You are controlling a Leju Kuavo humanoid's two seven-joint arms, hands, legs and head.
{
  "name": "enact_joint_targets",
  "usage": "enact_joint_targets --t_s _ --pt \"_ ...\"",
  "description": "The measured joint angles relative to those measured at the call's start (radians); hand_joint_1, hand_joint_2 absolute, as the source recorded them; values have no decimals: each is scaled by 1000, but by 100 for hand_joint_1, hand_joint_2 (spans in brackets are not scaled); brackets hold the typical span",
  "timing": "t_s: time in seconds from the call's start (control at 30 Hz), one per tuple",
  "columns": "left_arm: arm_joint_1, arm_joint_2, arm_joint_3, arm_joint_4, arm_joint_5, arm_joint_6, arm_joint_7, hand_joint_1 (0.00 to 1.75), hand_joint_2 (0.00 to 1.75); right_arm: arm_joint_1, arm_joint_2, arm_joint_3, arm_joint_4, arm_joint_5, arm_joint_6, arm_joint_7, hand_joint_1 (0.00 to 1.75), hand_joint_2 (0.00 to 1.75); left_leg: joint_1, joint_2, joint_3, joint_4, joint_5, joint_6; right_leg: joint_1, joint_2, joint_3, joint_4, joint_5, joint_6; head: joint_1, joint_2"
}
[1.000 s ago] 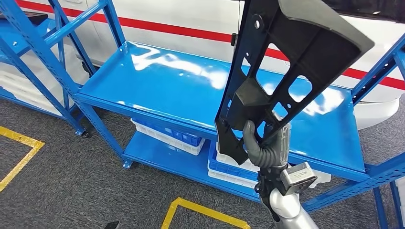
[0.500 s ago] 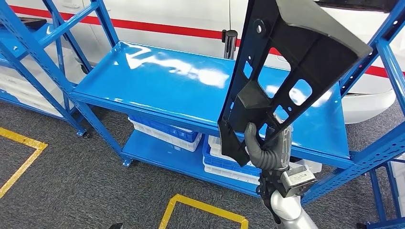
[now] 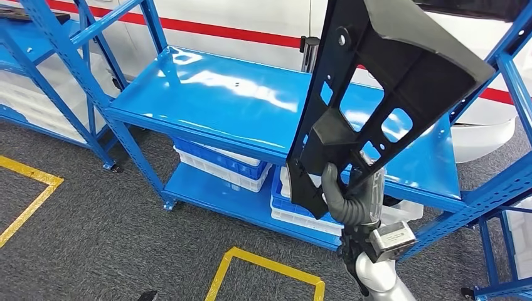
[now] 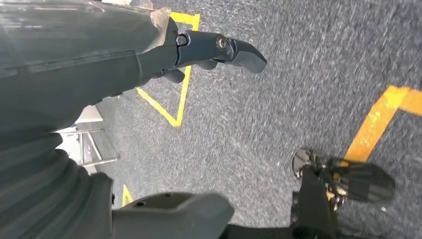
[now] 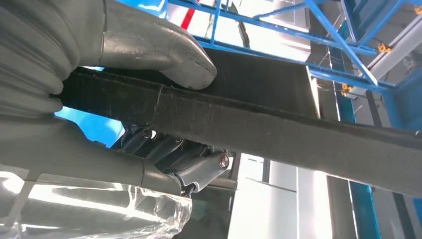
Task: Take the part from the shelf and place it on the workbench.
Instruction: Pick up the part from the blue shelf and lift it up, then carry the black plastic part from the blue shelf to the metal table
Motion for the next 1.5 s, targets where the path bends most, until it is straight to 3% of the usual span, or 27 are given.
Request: enact_joint_targets --t_s 0.07,0.1,0.13,0.2,0.23,0.3,0.4,0.43,0.5,0.57,0.6,0.63,0.73,0.8,0.9,0.93,0.97,1.03,1.1,1.13,1.17,1.23,1.3,1.4,1.43,1.5 --pt "1 0 0 0 0 0 0 0 175 4 0 0 0 0 0 0 175 175 -1 1 -20 1 14 1 -1 0 -43 126 -60 1 1 0" --pt "1 -1 0 0 0 0 0 0 175 6 -1 0 0 0 0 0 175 175 -1 2 -29 1 20 0 -1 0 -41 147 -69 7 2 0" --pt "1 -1 0 0 0 0 0 0 175 8 -1 -1 0 0 0 0 175 175 -1 2 -36 1 26 -3 -2 0 -16 123 -61 15 2 0" --pt "1 -2 0 0 0 -1 0 0 175 8 -2 -2 0 0 0 -1 175 175 -1 1 -44 3 36 -10 -6 -1 80 -22 -25 29 3 0" --pt "1 -2 0 0 -1 0 0 0 175 8 -1 -3 -1 0 0 -4 175 175 -3 1 -48 4 40 -14 -6 0 122 -92 -9 29 3 0" --pt "1 -2 0 0 -3 0 0 0 175 10 0 -5 -2 -1 0 -13 175 175 -7 1 -53 7 47 -25 -4 2 154 -160 6 17 1 0" --pt "2 -1 0 0 -6 0 0 0 175 13 0 -8 -4 -2 -2 -28 175 175 -1 -1 -61 14 48 -43 -4 3 144 -161 22 -9 1 0" --pt "3 -1 0 0 -7 0 0 0 175 13 1 -8 -5 -2 -3 -31 175 175 2 -3 -71 34 27 -49 -7 2 142 -162 29 -19 -1 0" --pt "3 -1 0 0 -8 -1 0 0 175 15 4 -8 -7 -3 -4 -35 175 175 5 -7 -113 138 -50 -59 -9 2 132 -162 44 -33 -4 0" --pt "4 -2 0 0 -8 -1 0 0 175 20 5 -8 -8 -3 -4 -37 175 175 6 -7 -159 272 -121 -65 -6 2 116 -161 56 -35 -5 0" --pt "5 -2 0 0 -8 -1 0 0 175 23 5 -8 -8 -4 -4 -37 175 175 6 -8 -163 302 -132 -65 -4 2 108 -161 61 -35 -5 0" --pt "6 -2 0 0 -8 -1 0 0 175 26 5 -8 -8 -4 -4 -37 175 175 5 -8 -146 291 -124 -63 -3 2 103 -161 66 -33 -6 0" --pt "4 -2 0 -1 -8 -1 0 0 175 28 5 -8 -10 -4 -4 -38 175 175 2 -9 -11 89 -57 -45 2 3 94 -160 77 -26 -5 0" --pt "3 -2 -1 -1 -8 -2 0 0 175 28 6 -9 -13 -4 -4 -38 175 175 -5 -9 35 9 -41 -33 5 2 91 -160 83 -17 -4 0" --pt "3 -3 0 -2 -8 -2 0 0 175 28 7 -10 -15 -4 -4 -39 175 175 -10 -6 30 -5 -24 -14 5 0 84 -160 92 2 -4 0" --pt "2 -3 0 -2 -8 -3 0 0 175 29 7 -12 -16 -4 -4 -41 175 175 -9 -3 26 -10 -15 -7 5 0 74 -145 80 4 -4 0" --pt "2 -4 0 -3 -8 -5 0 0 175 29 6 -12 -17 -3 -4 -44 175 175 -7 -1 21 -15 -6 -1 6 0 56 -111 57 3 -2 0" --pt "3 -5 0 -6 -8 -7 0 0 175 35 6 -13 -18 -2 -2 -50 175 175 -7 1 2 -17 9 8 2 -1 3 17 -18 -4 2 0" --pt "7 -5 1 -8 -5 -8 0 0 175 42 7 -12 -17 -2 4 -53 175 175 -9 2 -18 -15 22 8 -1 -1 -29 122 -66 2 3 0" --pt "8 -5 2 -8 -3 -9 0 0 175 45 7 -11 -17 -1 8 -53 175 175 -9 2 -26 -15 28 6 -2 -1 -16 122 -68 10 4 0" --pt "10 -6 4 -8 -1 -9 0 0 175 46 7 -10 -16 -1 10 -54 175 175 -8 2 -33 -14 34 4 -4 -1 20 76 -54 20 4 0" --pt "11 -6 9 -9 1 -8 0 0 175 45 8 -9 -15 -1 13 -54 175 175 -9 1 -43 -9 42 -4 -7 -1 119 -79 -16 31 4 0" --pt "10 -6 11 -12 2 -8 0 0 175 45 9 -7 -15 -1 15 -56 175 175 -13 0 -49 -3 48 -14 -5 1 166 -169 4 22 3 0" --pt "11 -5 13 -15 2 -7 0 0 175 45 11 -6 -15 -3 15 -57 175 175 -9 0 -55 -1 56 -31 -4 1 162 -175 16 -4 2 0" --pt "12 -5 14 -16 4 -7 0 0 175 45 12 -6 -14 -6 16 -56 175 175 -6 -2 -62 10 46 -38 -7 1 161 -176 23 -13 1 0" --pt "18 -5 19 -24 10 -8 0 0 175 45 15 -6 -14 -15 21 -56 175 175 0 -7 -94 86 -15 -50 -14 0 156 -178 36 -29 -2 0"
